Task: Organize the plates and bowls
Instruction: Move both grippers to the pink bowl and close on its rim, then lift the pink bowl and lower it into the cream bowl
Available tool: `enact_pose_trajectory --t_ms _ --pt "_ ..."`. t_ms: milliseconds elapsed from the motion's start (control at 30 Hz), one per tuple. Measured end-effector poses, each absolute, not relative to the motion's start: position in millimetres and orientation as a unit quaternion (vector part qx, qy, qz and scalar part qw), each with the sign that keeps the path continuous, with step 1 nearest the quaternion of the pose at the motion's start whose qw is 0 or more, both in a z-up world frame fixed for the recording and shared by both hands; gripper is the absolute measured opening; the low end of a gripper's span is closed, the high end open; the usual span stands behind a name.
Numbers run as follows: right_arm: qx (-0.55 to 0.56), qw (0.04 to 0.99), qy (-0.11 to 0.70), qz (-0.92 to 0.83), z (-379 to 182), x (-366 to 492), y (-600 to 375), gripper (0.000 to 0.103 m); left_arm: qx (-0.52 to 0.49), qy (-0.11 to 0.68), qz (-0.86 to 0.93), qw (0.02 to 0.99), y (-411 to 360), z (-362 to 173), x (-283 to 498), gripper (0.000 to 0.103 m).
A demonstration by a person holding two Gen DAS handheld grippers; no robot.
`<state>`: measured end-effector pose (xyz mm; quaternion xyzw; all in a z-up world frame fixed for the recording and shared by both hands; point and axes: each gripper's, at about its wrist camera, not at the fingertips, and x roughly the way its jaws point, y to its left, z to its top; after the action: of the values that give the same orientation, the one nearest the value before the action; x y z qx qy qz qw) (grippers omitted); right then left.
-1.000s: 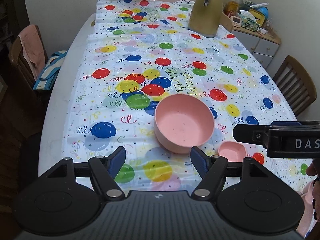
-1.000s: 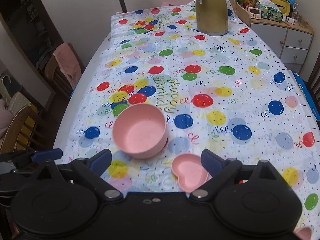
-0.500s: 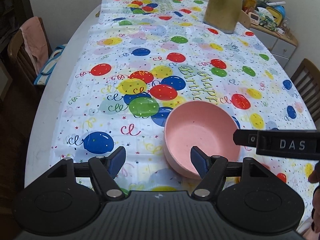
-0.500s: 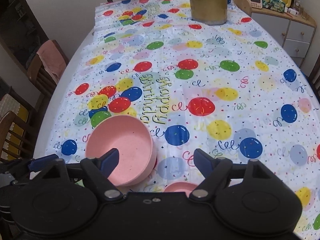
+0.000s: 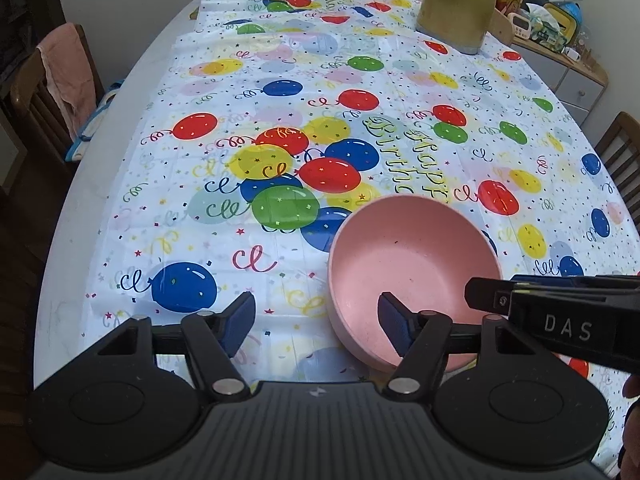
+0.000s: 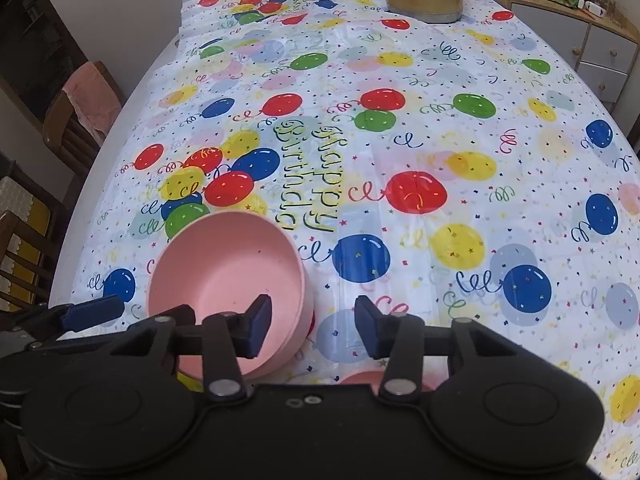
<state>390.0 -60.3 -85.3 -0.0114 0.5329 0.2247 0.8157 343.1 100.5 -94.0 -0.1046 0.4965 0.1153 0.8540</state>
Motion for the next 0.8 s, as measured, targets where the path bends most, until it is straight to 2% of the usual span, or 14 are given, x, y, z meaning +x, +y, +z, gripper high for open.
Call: enact_pose_trajectory --t_ms 133,267,333,467,800 --pt "-0.011 0.813 0.534 0.23 -86.4 388.8 -58.2 0.032 -0.115 0.497 0.105 0.854 100.2 -94.1 344.6 0.036" --pt "-0.007 0.811 0.536 0.235 -87.0 386.6 -57.0 0.018 -0.123 0.497 0.098 0.853 99.6 -93.4 343.9 0.023" --pt "-0.006 0.811 0.535 0.238 -86.2 385.1 -56.3 0.013 -0.121 0.498 0.092 0.854 97.9 -92.8 343.0 0.019" --pt "-0.011 0.813 0.531 0.24 -83.9 381.3 -54.4 0.01 -0.114 0.502 0.09 0.852 95.8 -92.6 338.2 0.014" --pt "-0.018 0.812 0.529 0.247 -71.3 360.3 -58.7 0.01 -0.106 0.51 0.074 0.85 89.9 -71.8 307.3 0.013"
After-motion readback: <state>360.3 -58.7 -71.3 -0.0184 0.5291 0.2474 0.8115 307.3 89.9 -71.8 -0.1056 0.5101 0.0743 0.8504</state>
